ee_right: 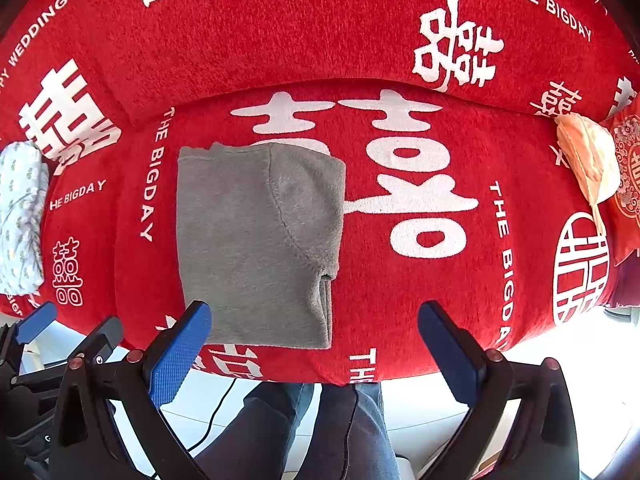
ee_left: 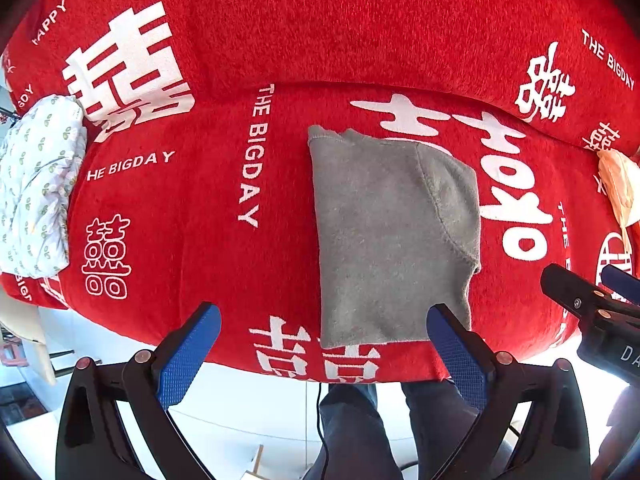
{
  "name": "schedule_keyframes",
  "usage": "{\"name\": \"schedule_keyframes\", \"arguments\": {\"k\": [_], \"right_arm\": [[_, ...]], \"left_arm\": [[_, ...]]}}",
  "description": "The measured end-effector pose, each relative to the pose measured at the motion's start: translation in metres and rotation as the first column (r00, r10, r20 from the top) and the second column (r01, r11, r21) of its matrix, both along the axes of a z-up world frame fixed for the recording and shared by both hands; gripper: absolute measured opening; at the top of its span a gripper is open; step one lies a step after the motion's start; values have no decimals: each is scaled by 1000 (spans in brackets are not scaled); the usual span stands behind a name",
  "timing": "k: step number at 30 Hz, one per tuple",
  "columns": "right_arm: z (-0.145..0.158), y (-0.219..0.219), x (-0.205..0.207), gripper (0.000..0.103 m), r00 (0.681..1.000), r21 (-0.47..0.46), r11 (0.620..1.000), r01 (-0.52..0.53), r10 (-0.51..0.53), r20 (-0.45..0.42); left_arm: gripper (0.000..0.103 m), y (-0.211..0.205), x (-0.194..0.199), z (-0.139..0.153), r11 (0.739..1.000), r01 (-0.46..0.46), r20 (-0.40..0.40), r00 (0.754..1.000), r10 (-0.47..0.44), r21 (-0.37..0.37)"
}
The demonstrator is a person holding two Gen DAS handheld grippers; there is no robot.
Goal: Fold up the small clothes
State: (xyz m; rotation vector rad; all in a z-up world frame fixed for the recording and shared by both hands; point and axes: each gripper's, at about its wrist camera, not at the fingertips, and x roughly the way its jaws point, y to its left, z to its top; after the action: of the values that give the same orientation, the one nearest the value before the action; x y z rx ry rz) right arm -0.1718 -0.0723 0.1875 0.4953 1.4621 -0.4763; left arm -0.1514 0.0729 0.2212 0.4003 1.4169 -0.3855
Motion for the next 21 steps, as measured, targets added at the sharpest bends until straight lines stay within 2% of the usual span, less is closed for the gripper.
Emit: {"name": "schedule_keyframes", "arguments": {"k": [21], "right_arm": [[-2, 2, 2, 103, 1000, 2, 1000, 1, -1, -2]], "left_arm": [[103, 1, 1, -2, 1000, 0, -3, 1000, 1, 3]]}}
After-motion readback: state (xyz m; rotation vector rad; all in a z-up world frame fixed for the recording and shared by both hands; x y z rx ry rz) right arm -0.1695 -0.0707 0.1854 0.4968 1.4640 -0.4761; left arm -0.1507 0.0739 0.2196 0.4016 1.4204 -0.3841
